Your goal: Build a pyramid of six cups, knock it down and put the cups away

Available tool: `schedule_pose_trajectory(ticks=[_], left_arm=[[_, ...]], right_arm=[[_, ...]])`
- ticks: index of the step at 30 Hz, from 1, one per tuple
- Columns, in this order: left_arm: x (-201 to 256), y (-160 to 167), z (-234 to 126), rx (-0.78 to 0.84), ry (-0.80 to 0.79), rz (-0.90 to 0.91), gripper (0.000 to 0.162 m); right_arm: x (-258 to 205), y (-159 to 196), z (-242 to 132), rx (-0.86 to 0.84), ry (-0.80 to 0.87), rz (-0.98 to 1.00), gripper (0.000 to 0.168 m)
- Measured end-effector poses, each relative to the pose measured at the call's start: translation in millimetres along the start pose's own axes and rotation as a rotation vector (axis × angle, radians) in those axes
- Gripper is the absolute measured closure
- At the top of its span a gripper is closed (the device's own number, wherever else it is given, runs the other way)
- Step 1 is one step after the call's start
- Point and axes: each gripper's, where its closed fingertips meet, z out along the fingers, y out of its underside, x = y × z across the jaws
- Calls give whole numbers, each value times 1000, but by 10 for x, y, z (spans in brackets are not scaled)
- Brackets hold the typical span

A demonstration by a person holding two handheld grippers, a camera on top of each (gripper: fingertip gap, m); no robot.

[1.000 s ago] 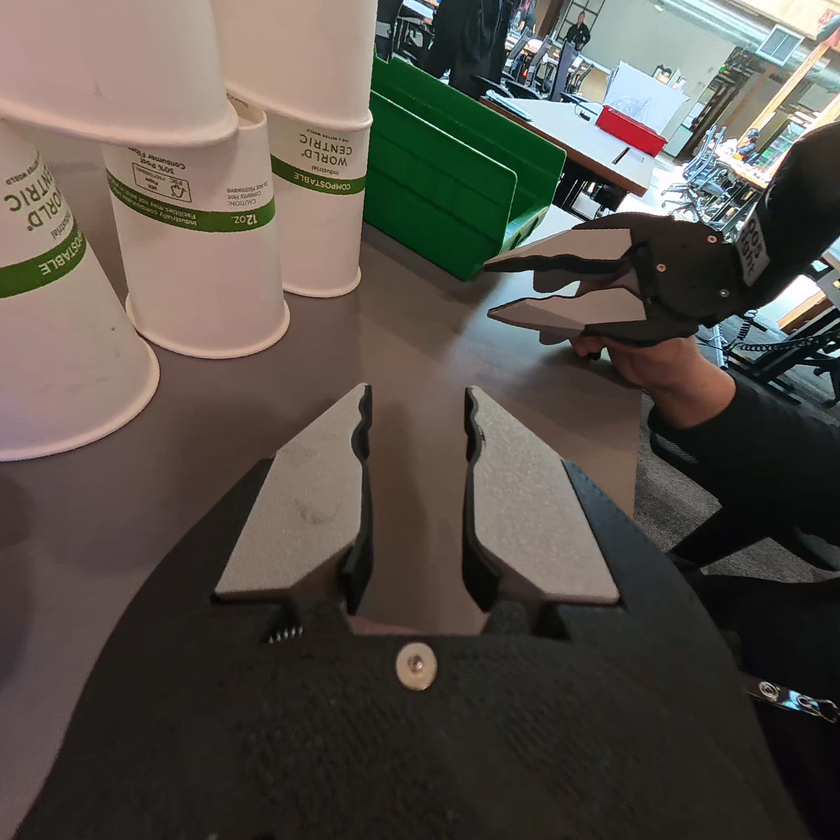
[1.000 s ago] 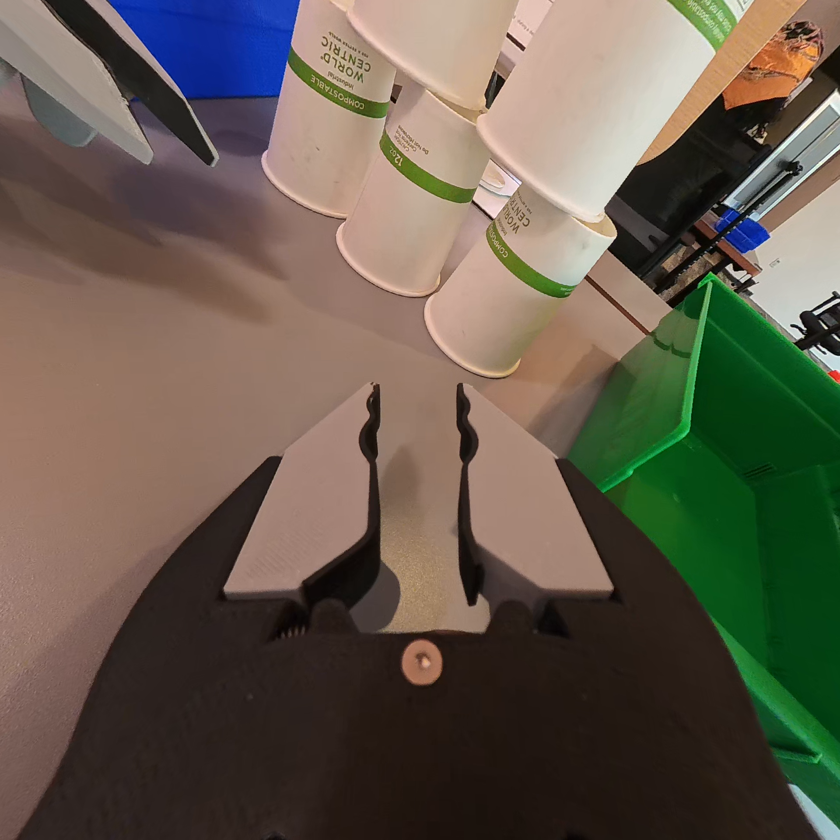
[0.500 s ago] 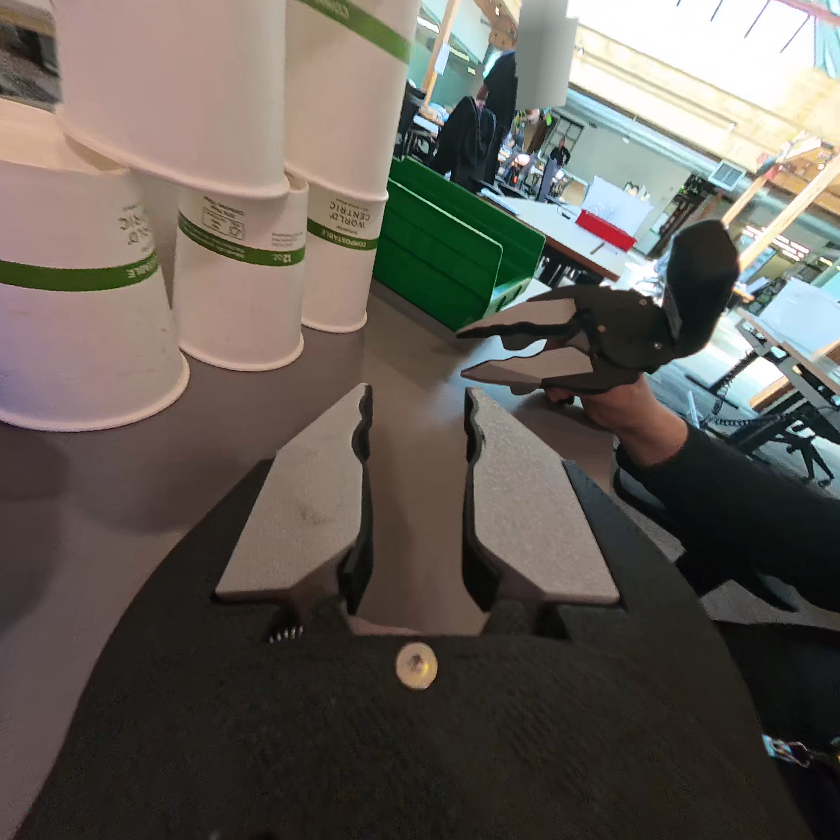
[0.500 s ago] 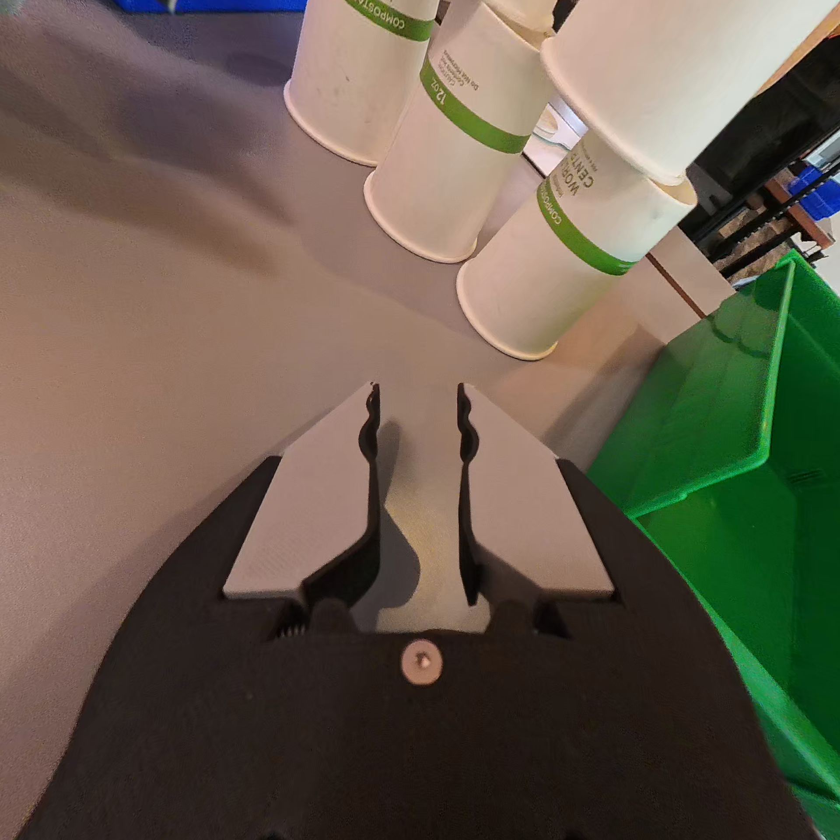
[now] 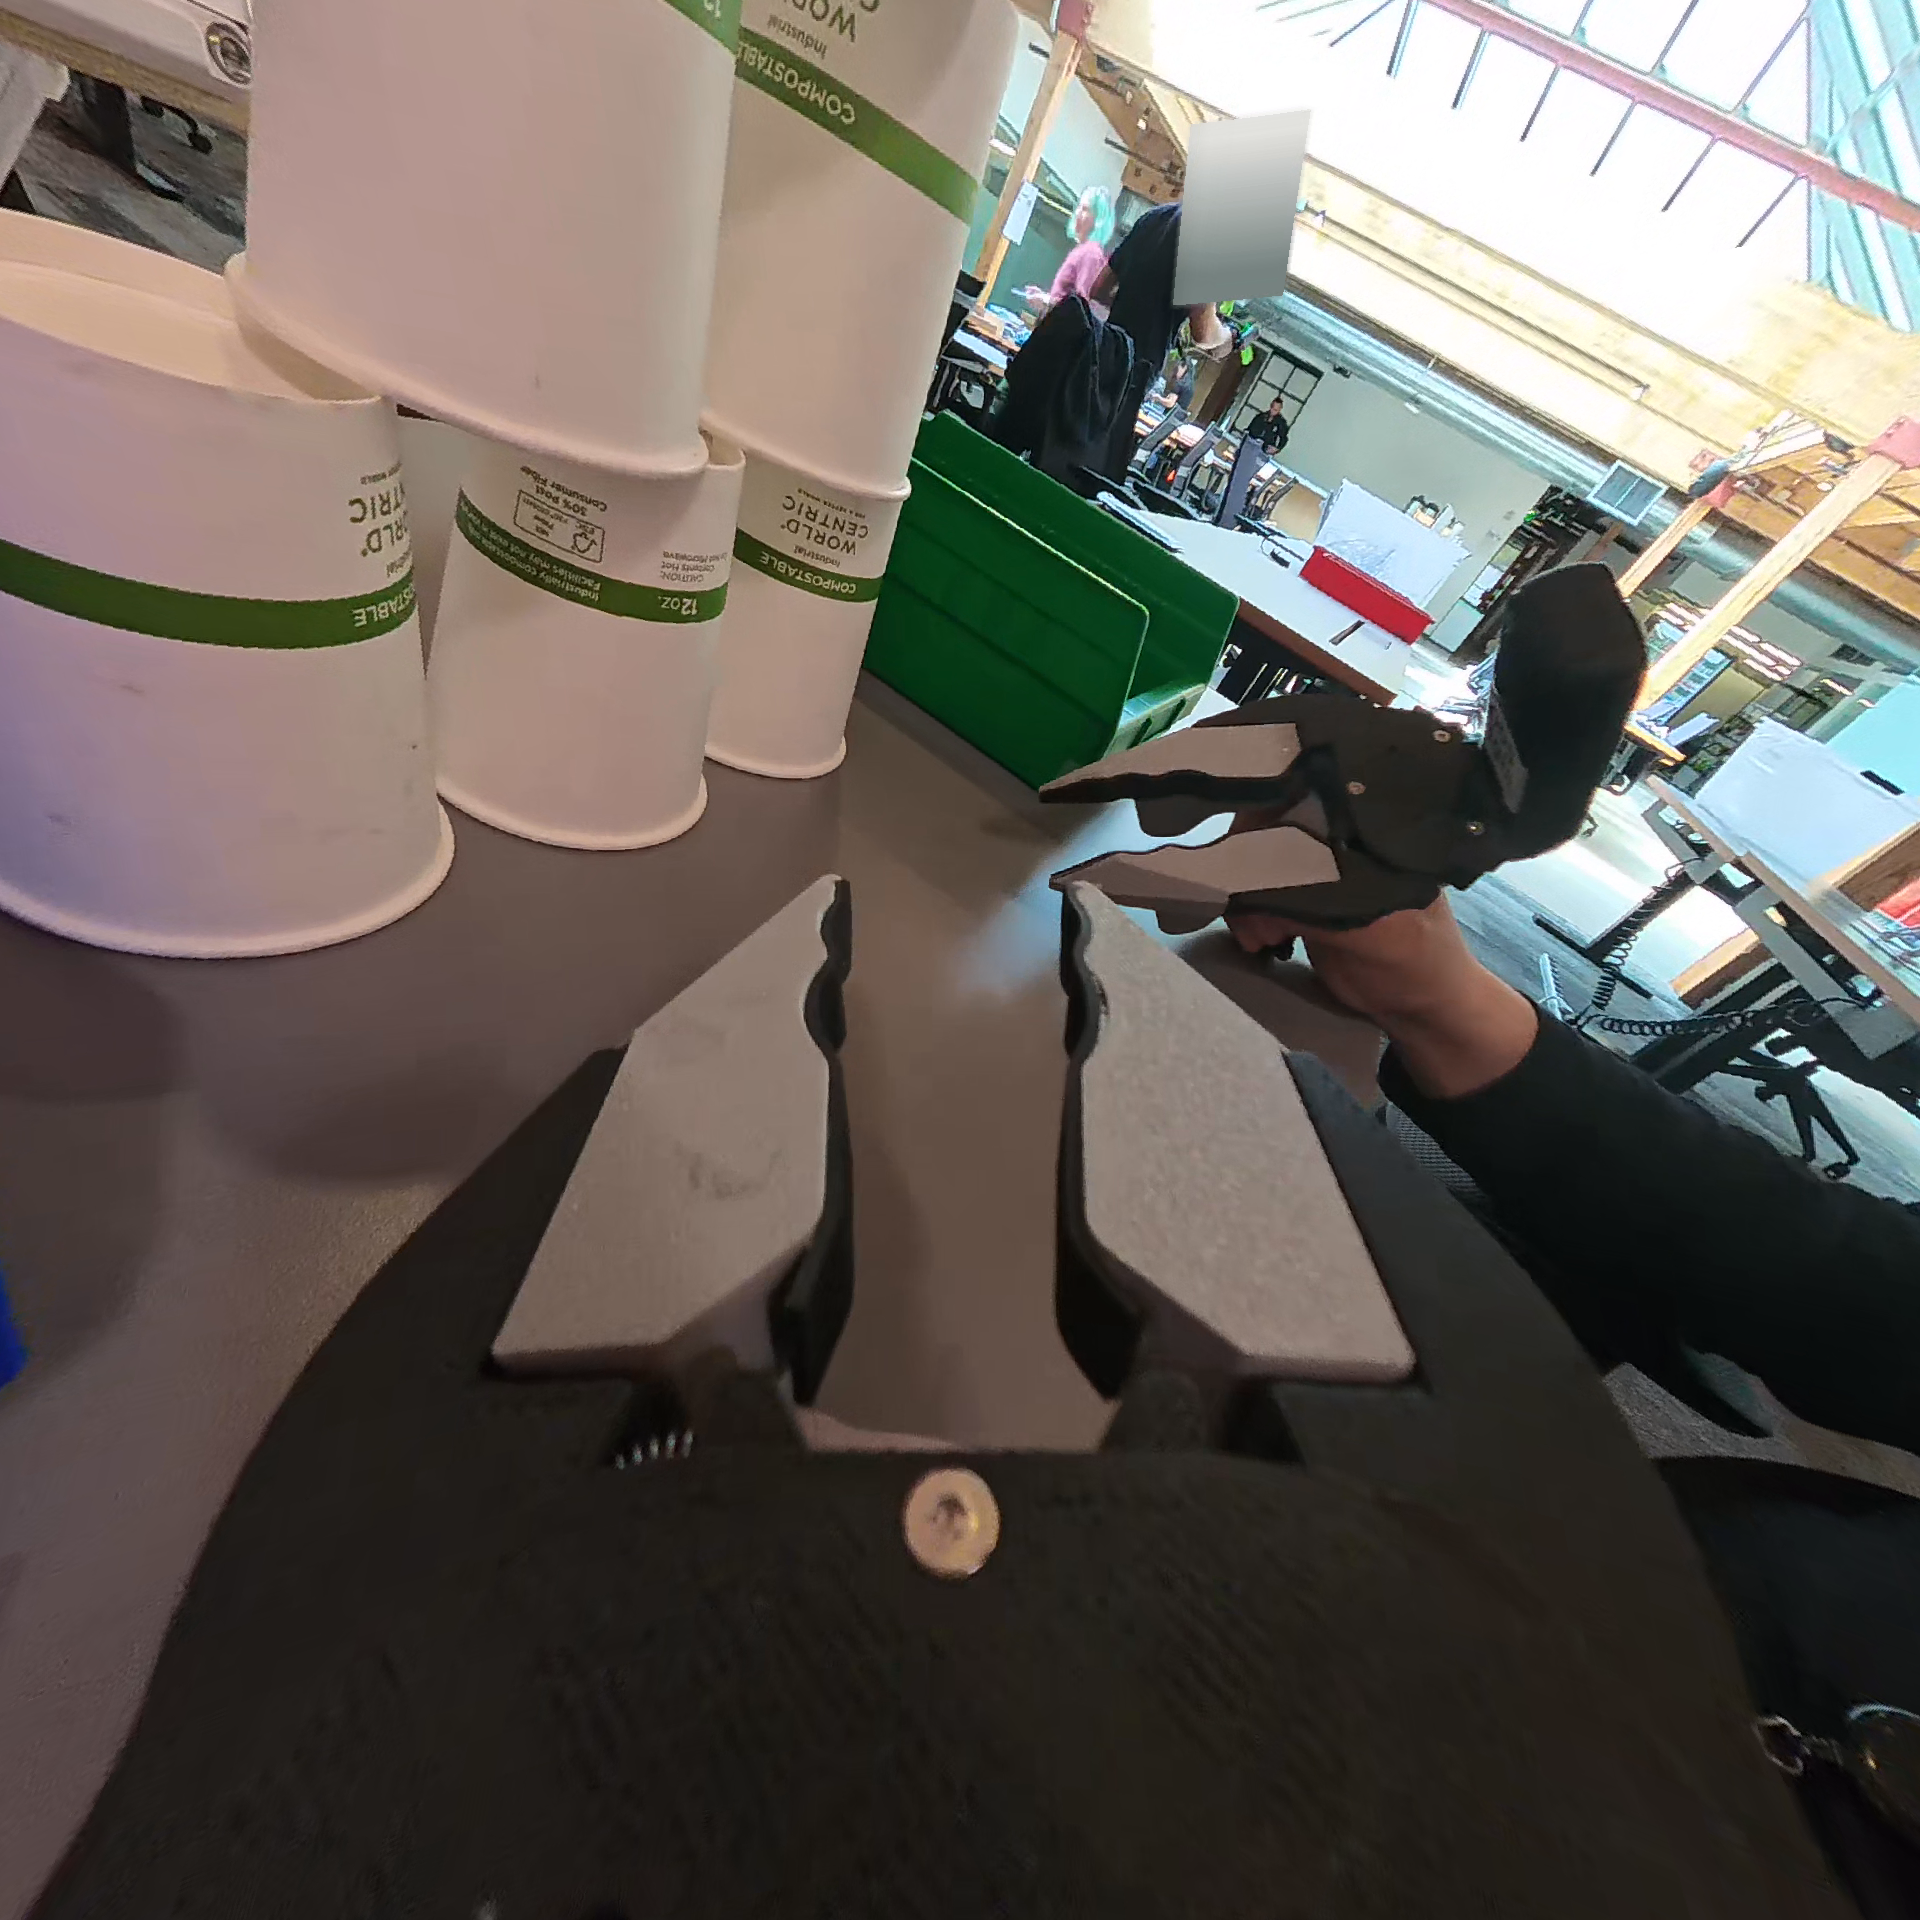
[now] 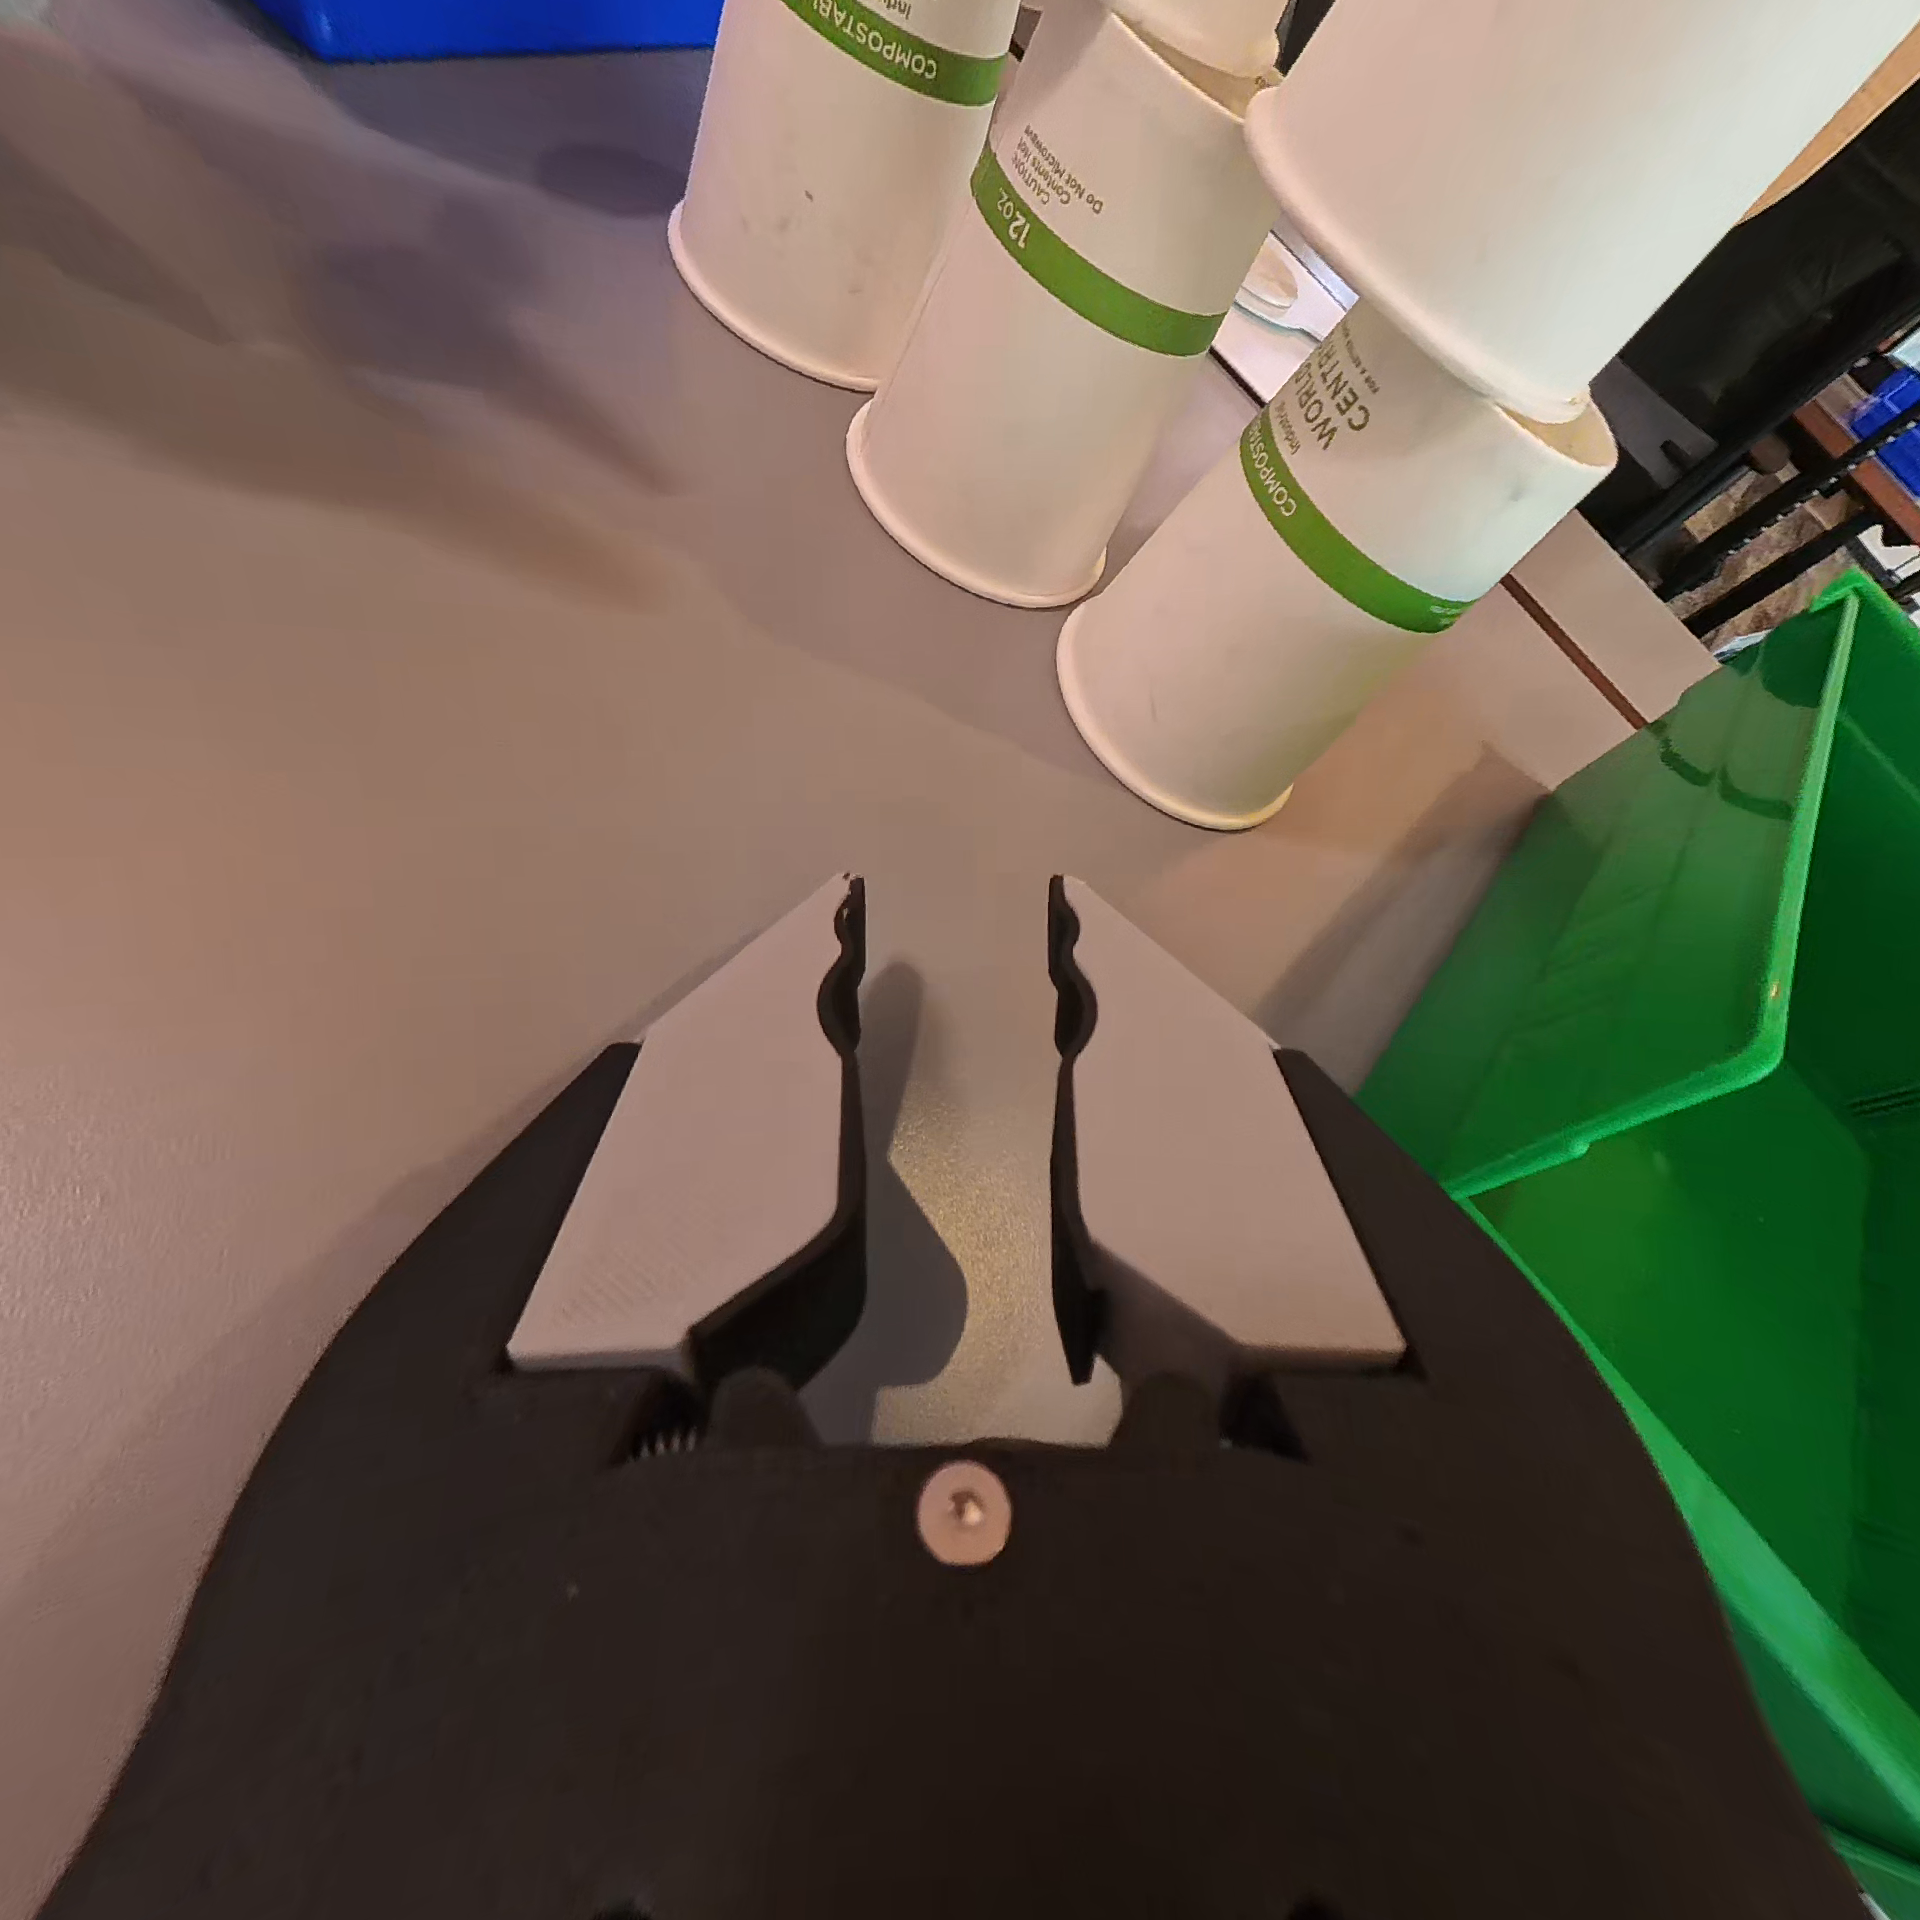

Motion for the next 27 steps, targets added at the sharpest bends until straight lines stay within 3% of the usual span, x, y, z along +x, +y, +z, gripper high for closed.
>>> schedule_pose_trajectory(ticks=[27], left_arm=[[-17,-4,-4,5,7,-23,124]], right_arm=[[-74,49,35,-44,12,-81,136]])
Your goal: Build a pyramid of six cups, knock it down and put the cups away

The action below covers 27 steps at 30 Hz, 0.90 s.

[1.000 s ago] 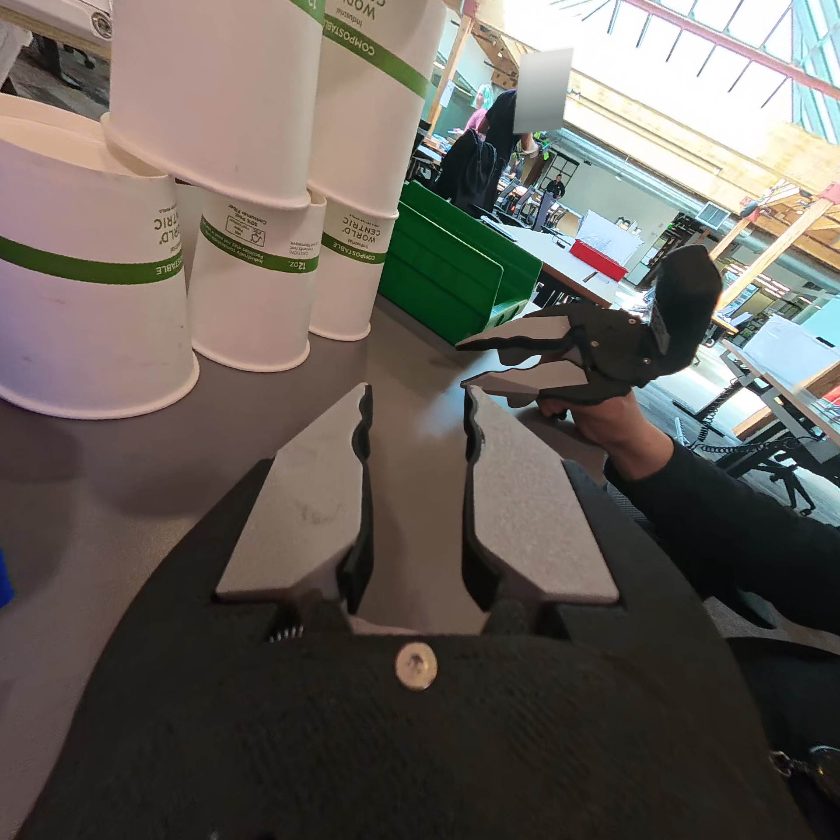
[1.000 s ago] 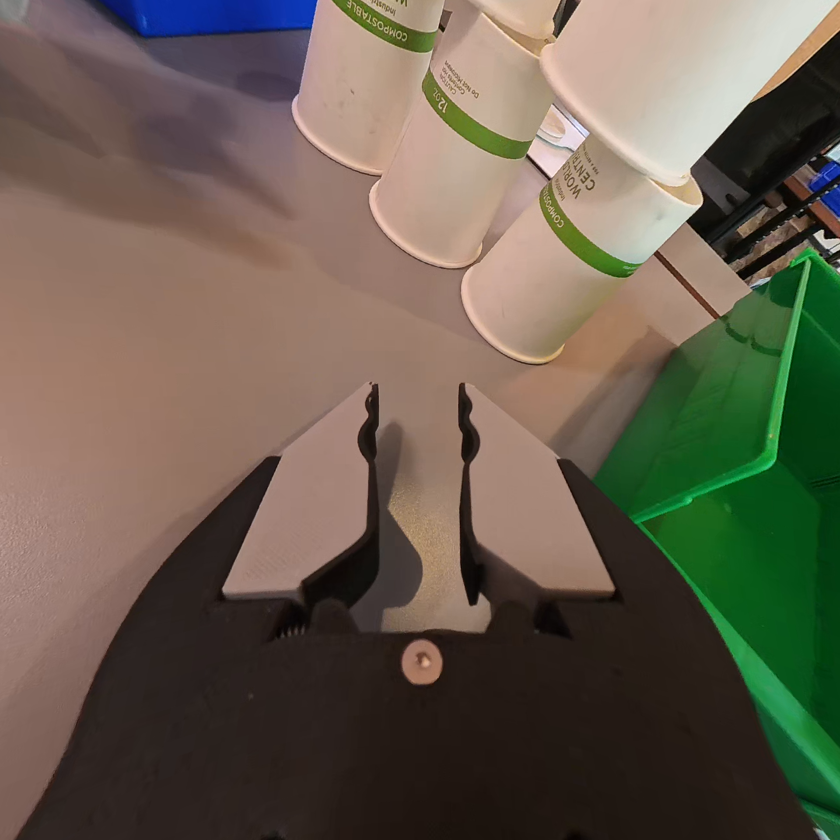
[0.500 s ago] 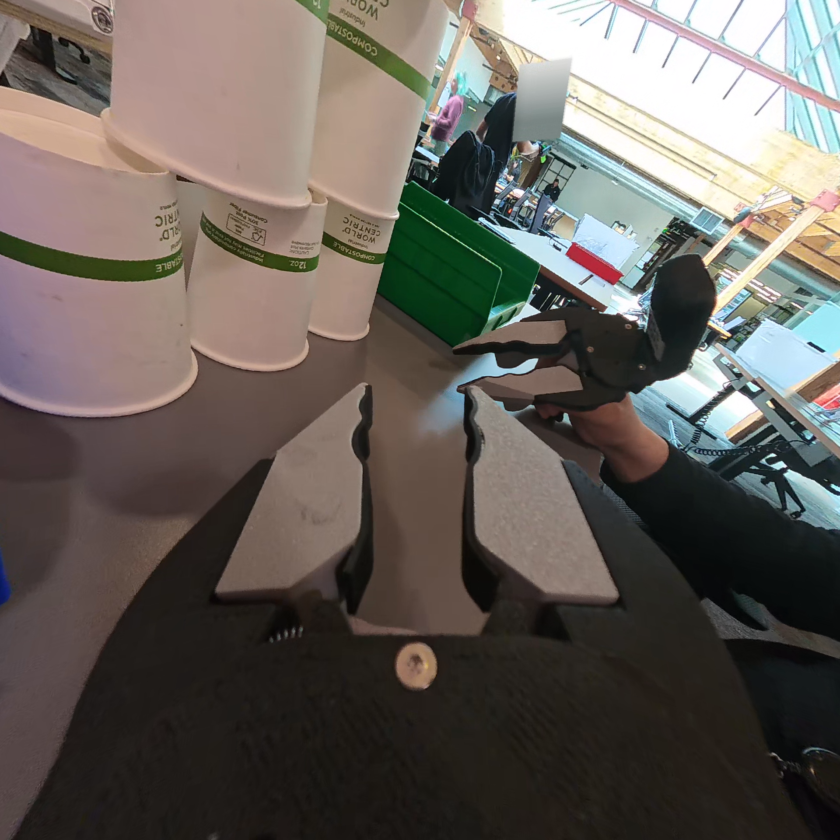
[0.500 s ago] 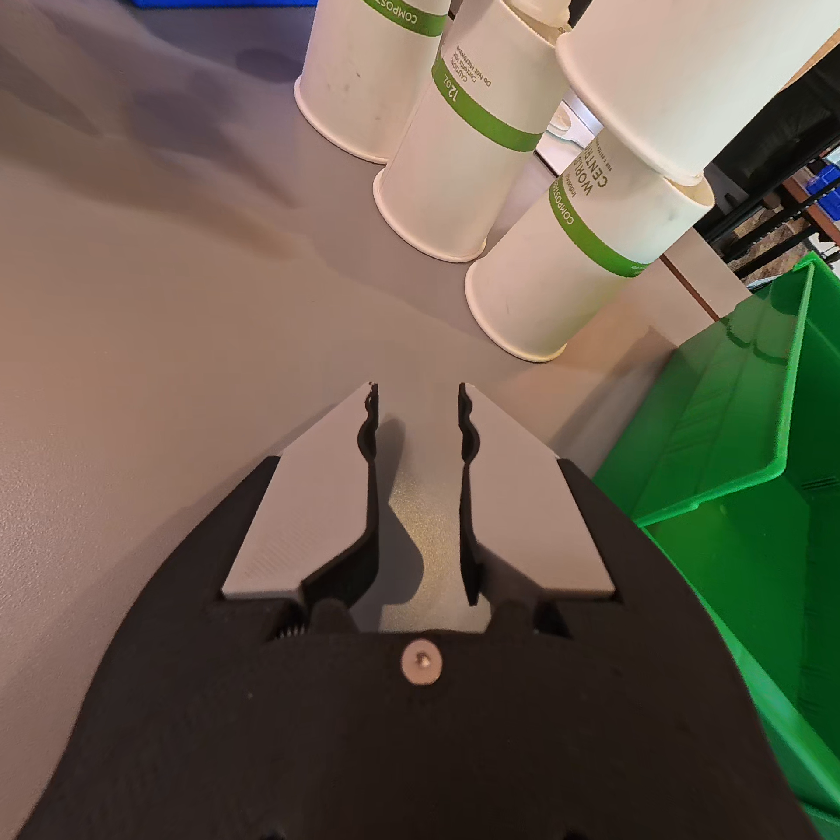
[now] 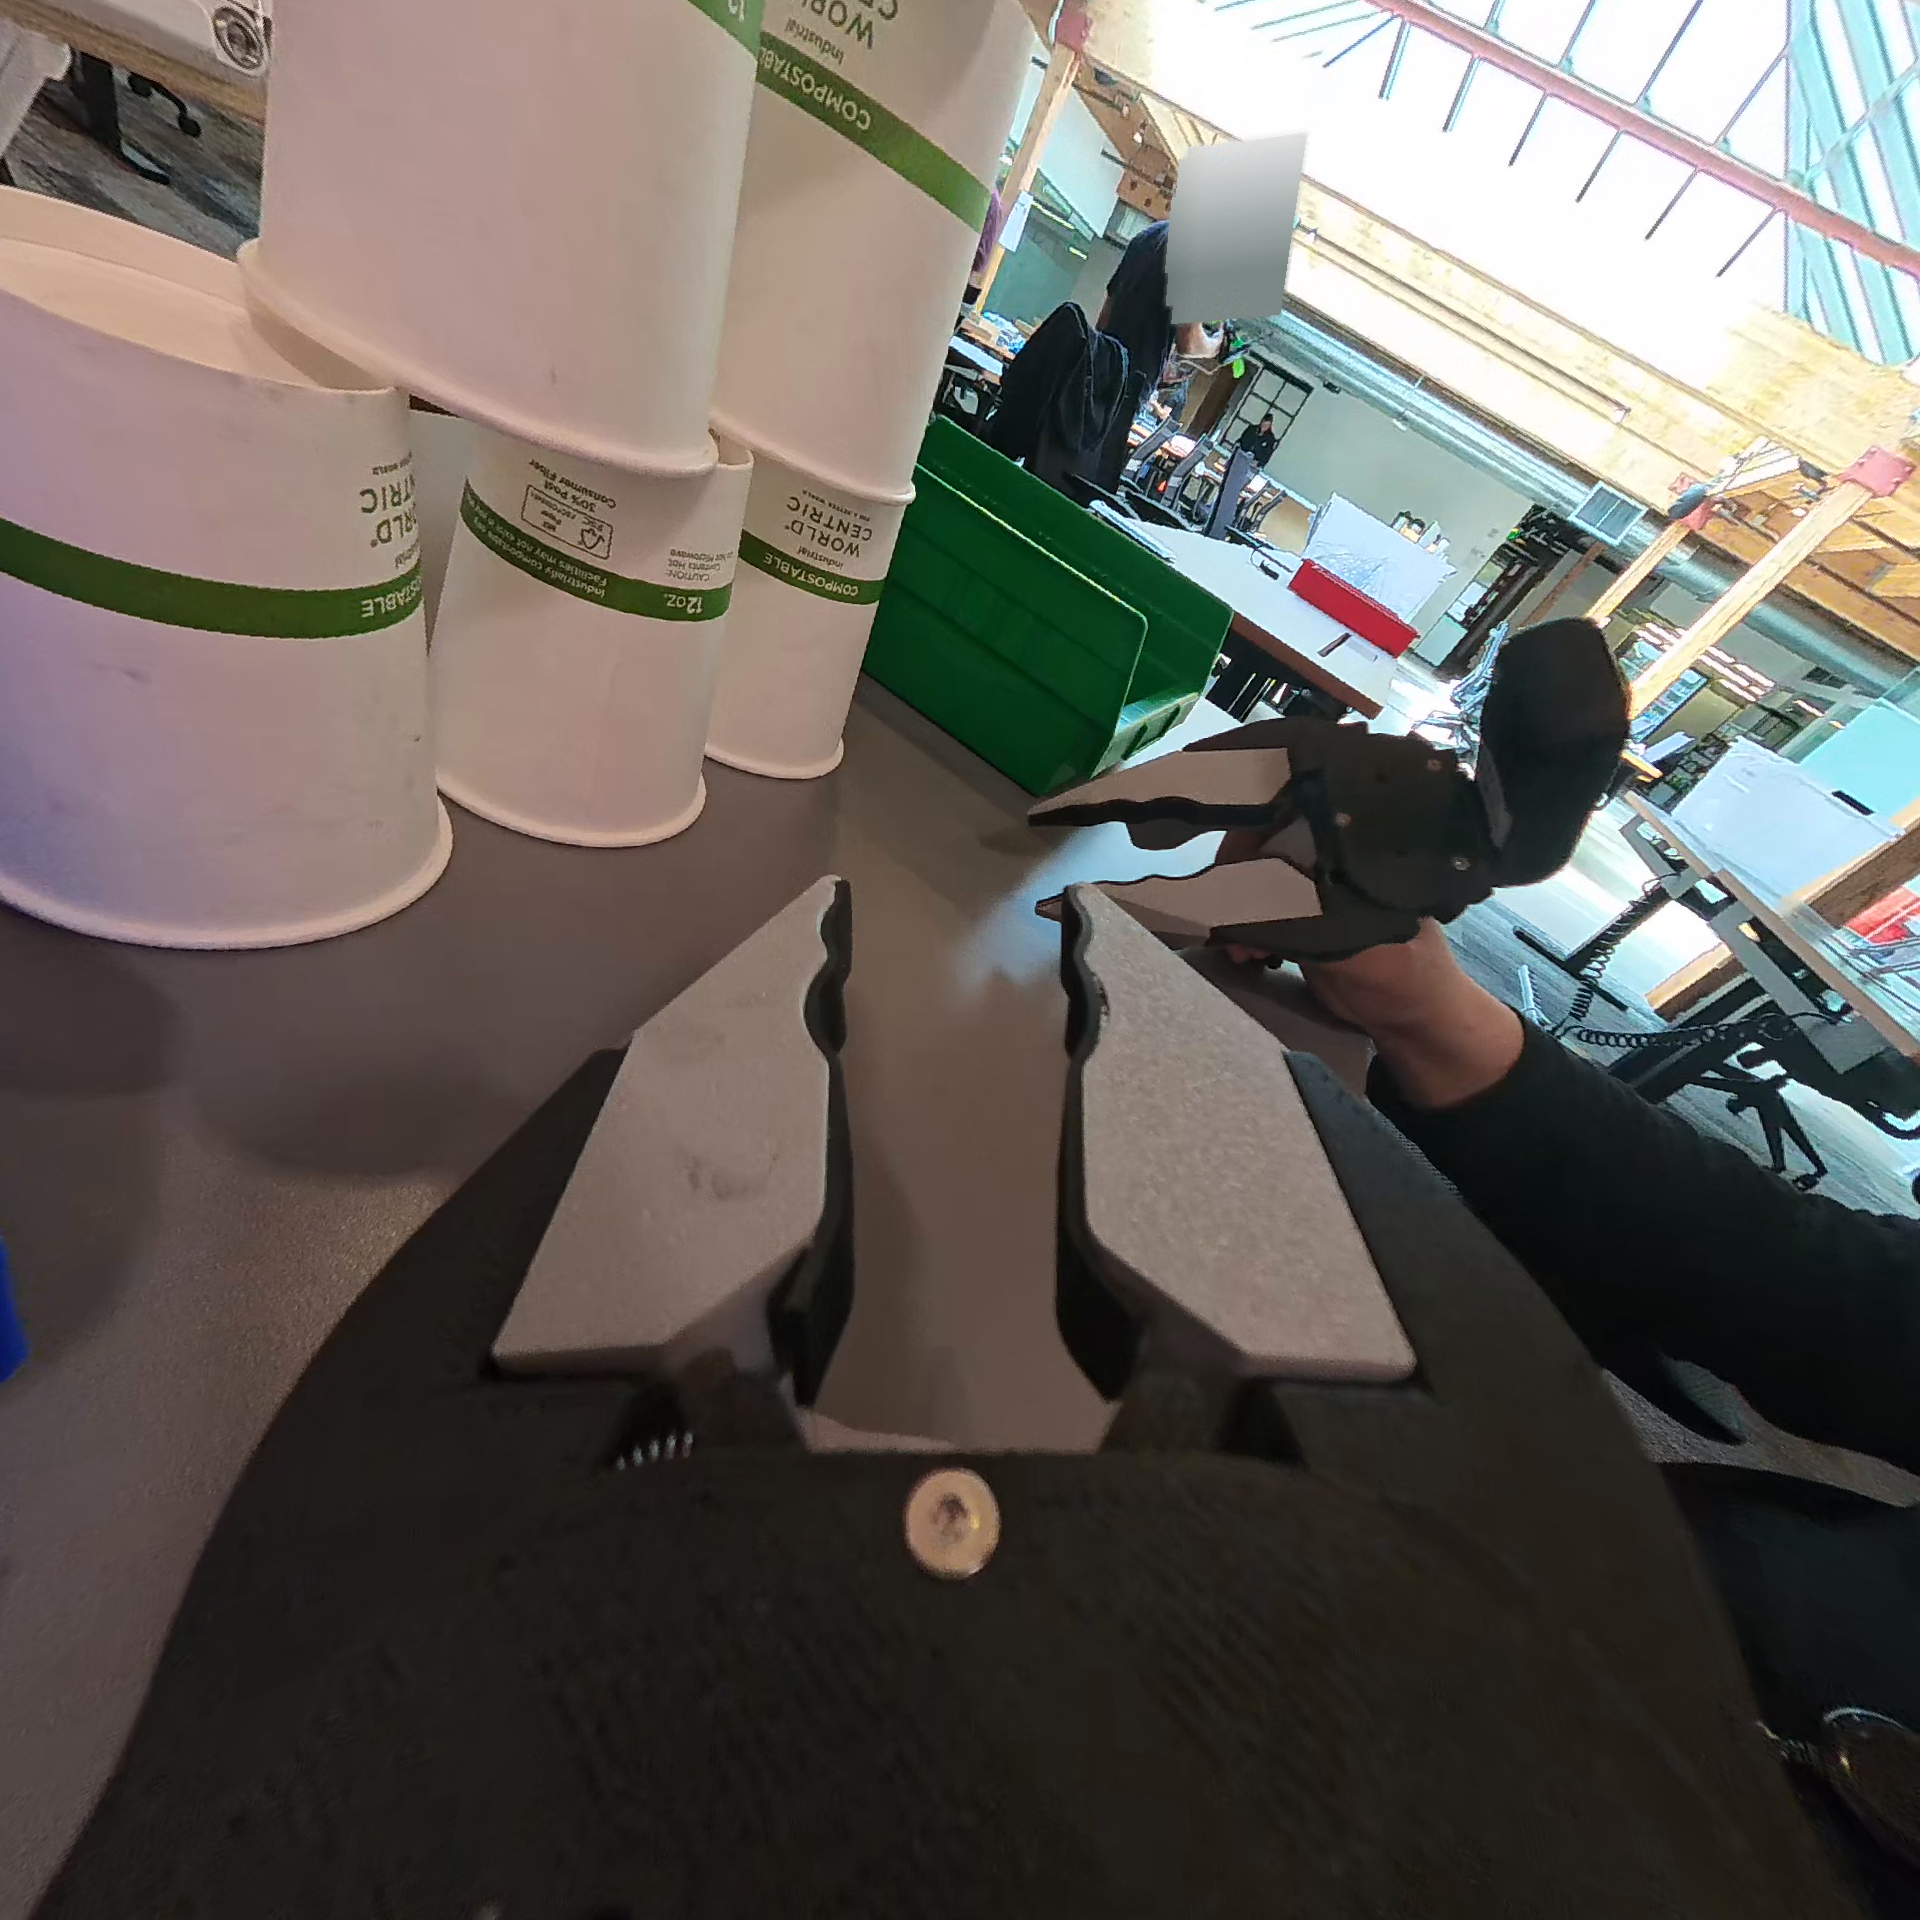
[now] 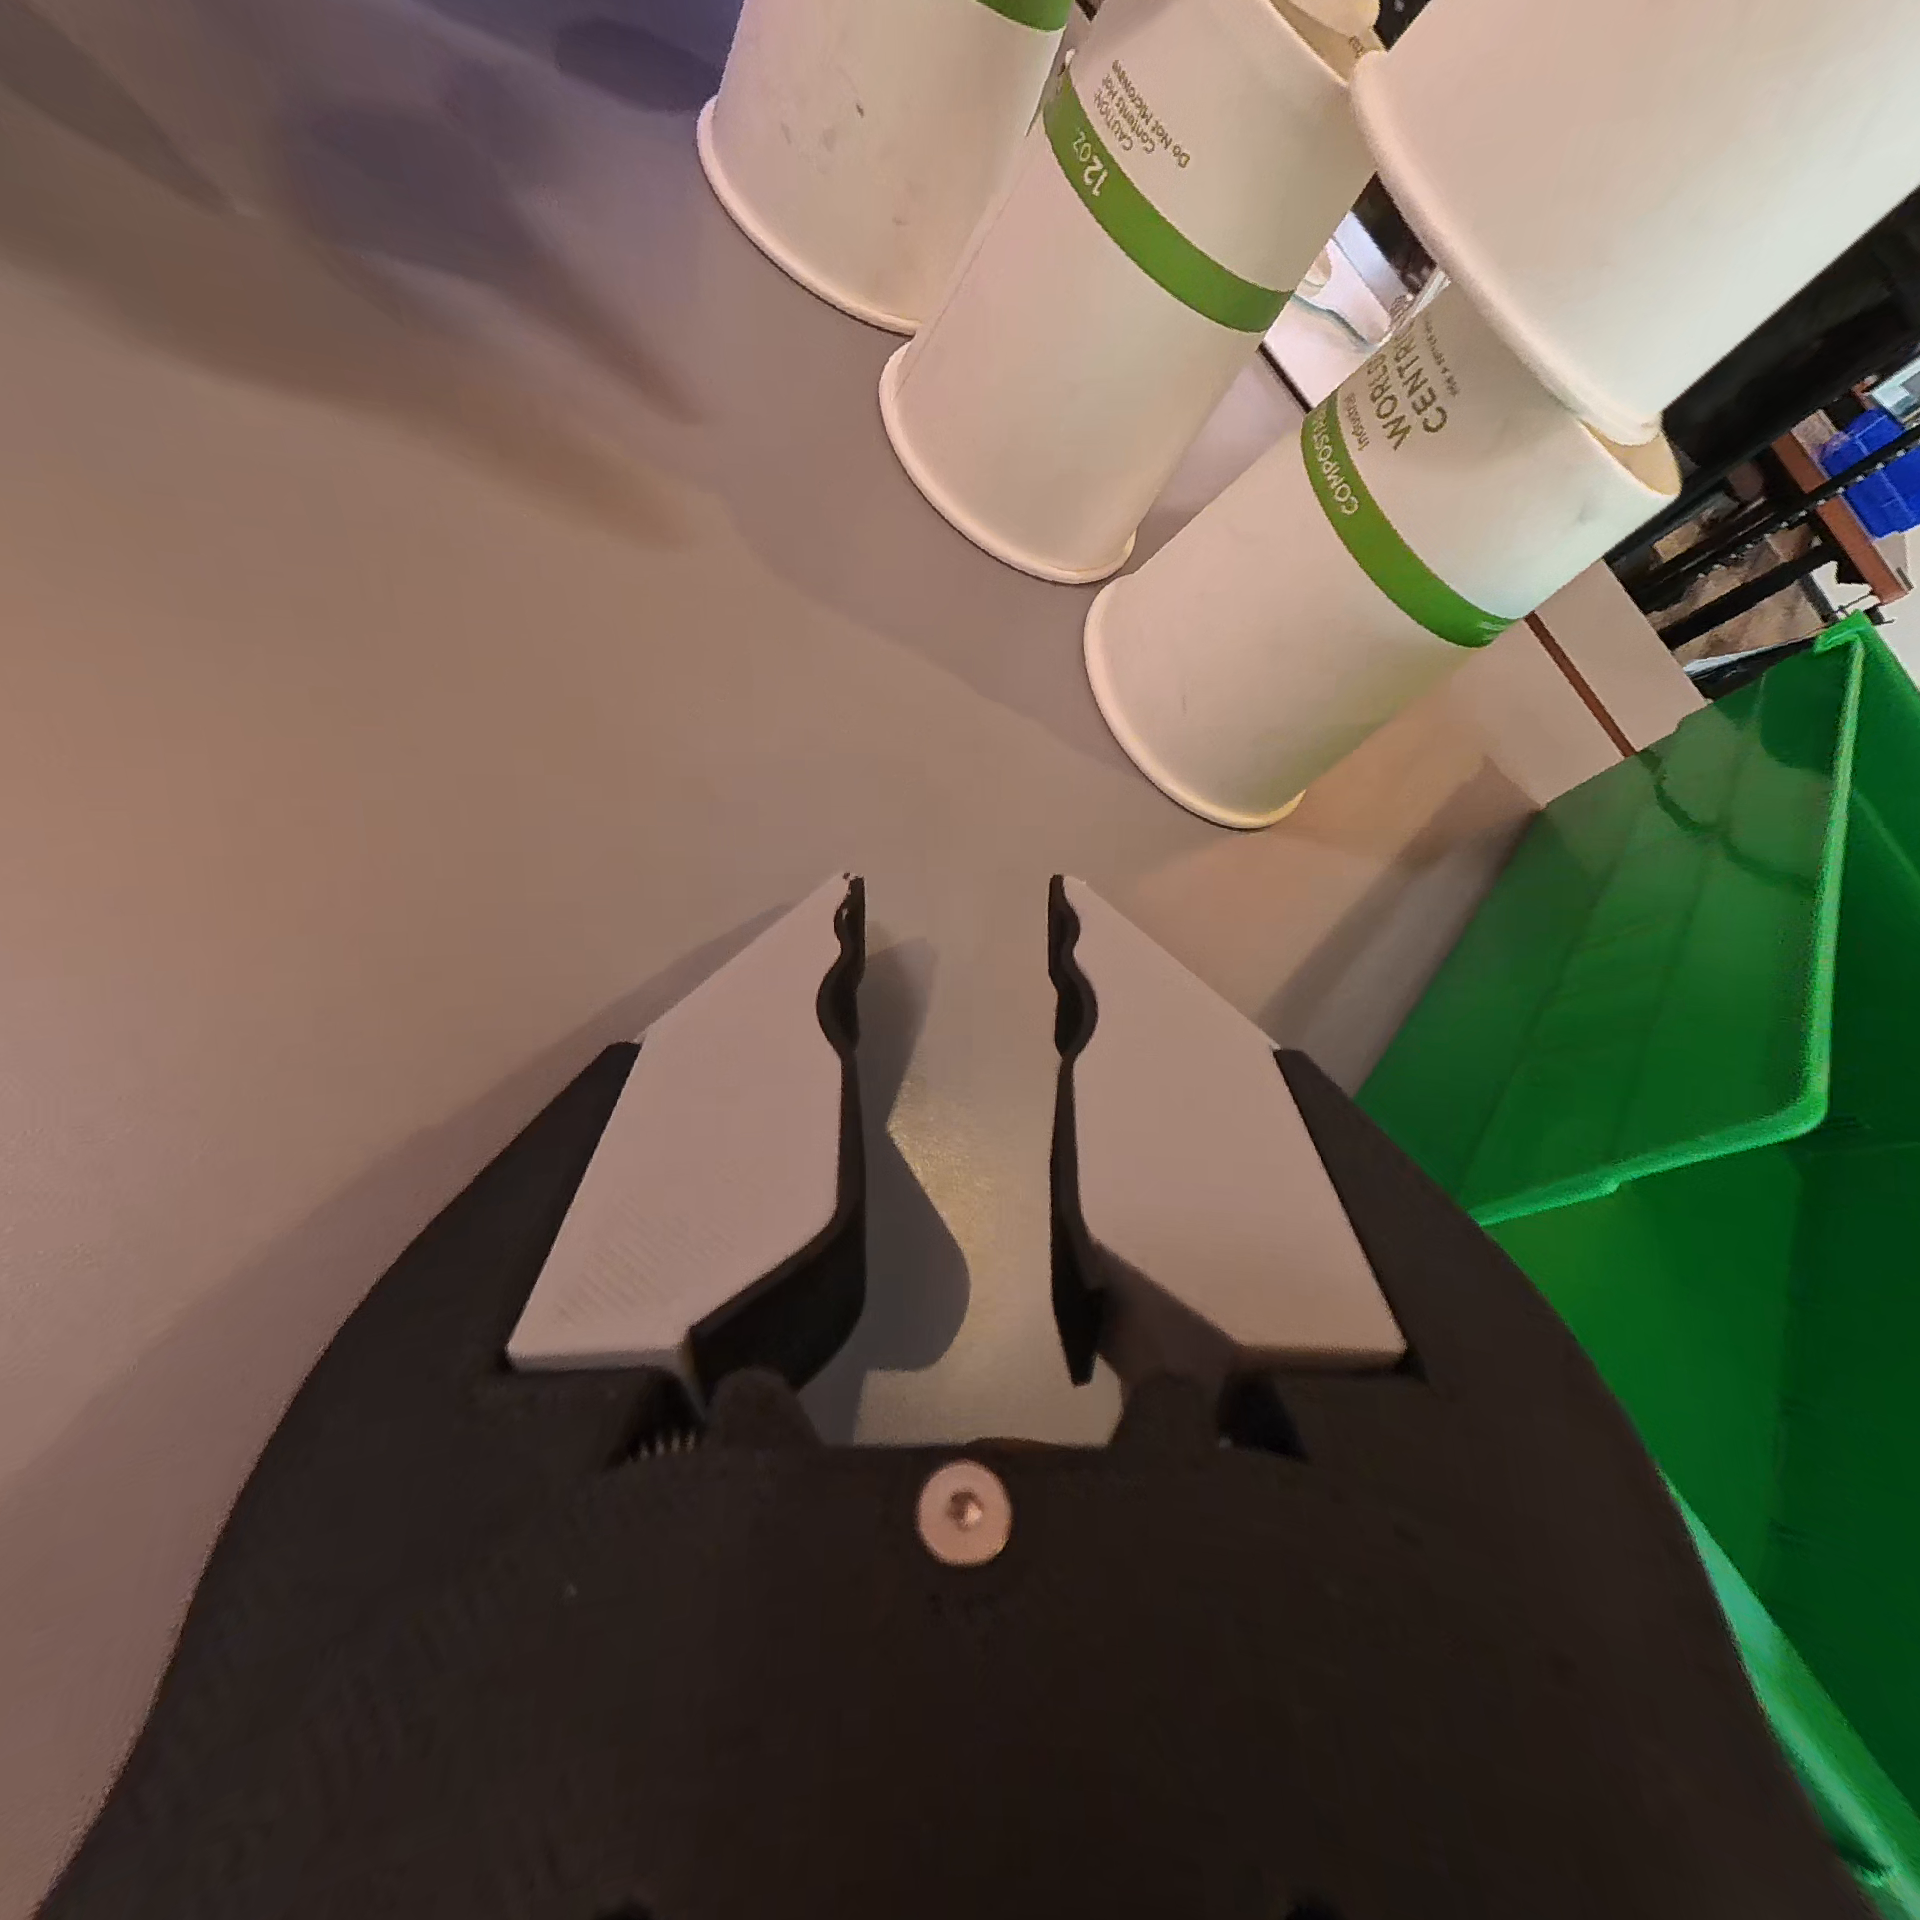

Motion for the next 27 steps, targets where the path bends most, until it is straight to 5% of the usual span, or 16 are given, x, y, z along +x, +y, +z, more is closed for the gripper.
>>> schedule_pose_trajectory(ticks=[23,27], left_arm=[[2,3,0,-1,-1,-2,124],[-5,-1,-1,1,-5,-2,124]], right_arm=[[81,-66,-81,81,-65,158,136],[85,-346,-176,232,-66,251,159]])
